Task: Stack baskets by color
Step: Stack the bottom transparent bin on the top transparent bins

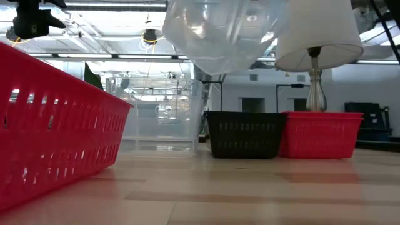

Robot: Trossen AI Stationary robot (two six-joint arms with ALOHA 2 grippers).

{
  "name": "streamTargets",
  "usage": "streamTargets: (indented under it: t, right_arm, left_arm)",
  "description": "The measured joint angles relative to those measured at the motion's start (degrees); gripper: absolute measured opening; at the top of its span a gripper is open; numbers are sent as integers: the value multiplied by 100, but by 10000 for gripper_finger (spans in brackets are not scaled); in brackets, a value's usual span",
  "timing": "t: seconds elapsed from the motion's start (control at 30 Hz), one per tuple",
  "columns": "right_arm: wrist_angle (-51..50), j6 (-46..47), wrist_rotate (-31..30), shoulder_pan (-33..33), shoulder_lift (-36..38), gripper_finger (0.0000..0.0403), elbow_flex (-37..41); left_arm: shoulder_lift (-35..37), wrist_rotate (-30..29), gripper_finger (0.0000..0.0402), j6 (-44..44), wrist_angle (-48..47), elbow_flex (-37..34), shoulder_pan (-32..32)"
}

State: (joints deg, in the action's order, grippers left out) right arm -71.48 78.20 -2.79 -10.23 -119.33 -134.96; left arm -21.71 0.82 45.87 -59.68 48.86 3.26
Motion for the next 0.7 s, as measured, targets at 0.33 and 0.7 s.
streamTargets:
  t: [0.33, 0.7]
  right_arm:
    - [459, -446, -62, 567, -2, 0, 0]
    - [558, -472, -62, 626, -7, 0, 26]
  left_arm:
    - [0, 7, 183, 48, 2, 0, 1]
    - [0, 0, 183, 68, 1, 0, 0]
